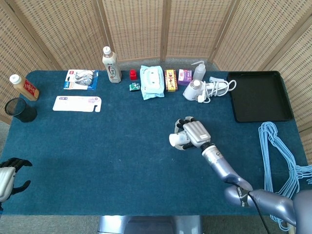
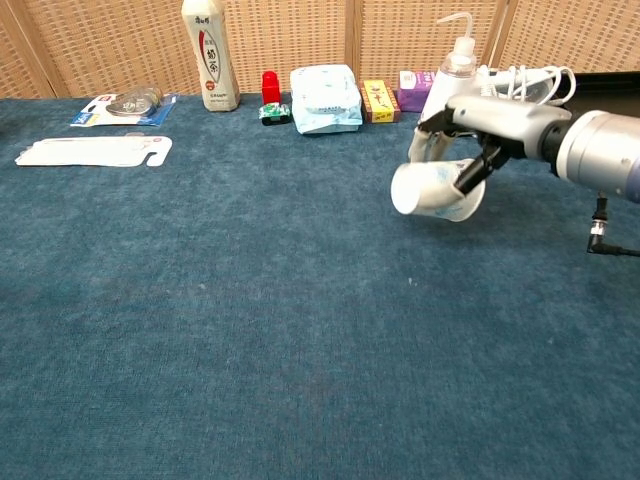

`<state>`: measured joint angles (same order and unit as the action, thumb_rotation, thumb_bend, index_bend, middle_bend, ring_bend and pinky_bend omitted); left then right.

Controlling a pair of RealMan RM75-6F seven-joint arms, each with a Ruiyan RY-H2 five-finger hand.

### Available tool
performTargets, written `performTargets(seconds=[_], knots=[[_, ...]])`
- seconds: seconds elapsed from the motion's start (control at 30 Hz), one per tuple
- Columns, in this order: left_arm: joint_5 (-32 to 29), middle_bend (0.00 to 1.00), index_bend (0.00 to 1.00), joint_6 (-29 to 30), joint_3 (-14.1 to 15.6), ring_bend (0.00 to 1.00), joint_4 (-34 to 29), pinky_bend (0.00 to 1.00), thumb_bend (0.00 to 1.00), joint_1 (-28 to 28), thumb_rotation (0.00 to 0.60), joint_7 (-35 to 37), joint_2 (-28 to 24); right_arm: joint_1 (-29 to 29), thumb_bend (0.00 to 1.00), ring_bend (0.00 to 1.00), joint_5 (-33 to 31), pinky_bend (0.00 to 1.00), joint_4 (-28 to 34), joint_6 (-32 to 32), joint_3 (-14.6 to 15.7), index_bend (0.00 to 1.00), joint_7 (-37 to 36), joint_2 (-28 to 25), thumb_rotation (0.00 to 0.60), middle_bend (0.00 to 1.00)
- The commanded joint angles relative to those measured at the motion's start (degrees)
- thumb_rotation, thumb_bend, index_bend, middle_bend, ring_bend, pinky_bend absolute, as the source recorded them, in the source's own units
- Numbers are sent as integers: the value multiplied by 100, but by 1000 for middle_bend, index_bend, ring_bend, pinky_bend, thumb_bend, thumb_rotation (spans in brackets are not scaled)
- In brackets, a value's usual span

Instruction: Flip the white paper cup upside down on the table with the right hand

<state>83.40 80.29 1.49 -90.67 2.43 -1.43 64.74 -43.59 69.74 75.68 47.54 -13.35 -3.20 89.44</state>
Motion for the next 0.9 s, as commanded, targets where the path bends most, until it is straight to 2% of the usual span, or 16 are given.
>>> performTargets(seconds=[0.03, 0.13, 0.37, 0.9], knots=[[0, 382, 374, 8, 0, 246, -13, 276, 229, -4, 568, -13, -10, -8, 244, 316, -596, 142, 61, -503, -455, 505, -962, -76, 503, 293], [-8, 383, 374, 19, 0, 246, -42, 275, 229, -13, 571, -37, -34, -24, 243, 318, -852, 141, -42, -819, -700, 505, -1681, -30, 500, 295], [-14, 383, 373, 46, -2, 246, -127, 276, 229, -26, 571, -121, -81, -97, 242, 317, -917, 138, -478, -1203, -987, 505, -2674, 192, 498, 296], [-48, 383, 374, 74, -3, 246, -253, 276, 229, -54, 569, -230, -166, -241, 242, 319, -521, 135, -1762, -1205, -1025, 505, -3513, 828, 500, 304]])
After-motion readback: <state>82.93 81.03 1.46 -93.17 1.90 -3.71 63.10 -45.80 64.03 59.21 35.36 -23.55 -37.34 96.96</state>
